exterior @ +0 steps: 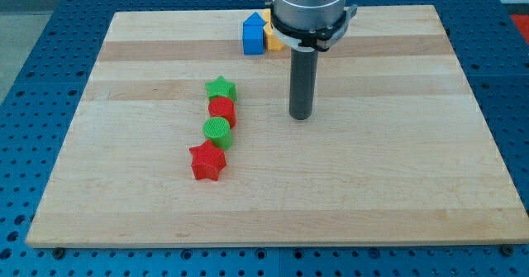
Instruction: Push the group of blocks right a bit
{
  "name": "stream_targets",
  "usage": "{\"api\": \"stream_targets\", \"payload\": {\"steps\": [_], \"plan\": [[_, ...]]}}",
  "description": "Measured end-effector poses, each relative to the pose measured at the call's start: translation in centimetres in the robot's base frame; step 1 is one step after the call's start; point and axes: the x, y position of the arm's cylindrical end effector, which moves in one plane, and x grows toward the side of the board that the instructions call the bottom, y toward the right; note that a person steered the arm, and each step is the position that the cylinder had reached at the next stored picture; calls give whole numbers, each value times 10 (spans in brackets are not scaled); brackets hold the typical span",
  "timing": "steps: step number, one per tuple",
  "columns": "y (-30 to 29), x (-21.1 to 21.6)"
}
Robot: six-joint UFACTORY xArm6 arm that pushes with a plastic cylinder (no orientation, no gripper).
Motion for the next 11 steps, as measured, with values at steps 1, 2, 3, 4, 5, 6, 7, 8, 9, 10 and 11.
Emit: {"api": "stream_targets", "payload": {"steps": [1,2,3,4,5,6,7,8,9,10,11], "plan": [[-11,0],[-28,-5],[-49,-33],[-62,-71],[-71,-72],[-91,-77],[-113,-104],[-130,-117],[-143,-147],[-119,-170],[-76,-172]]}}
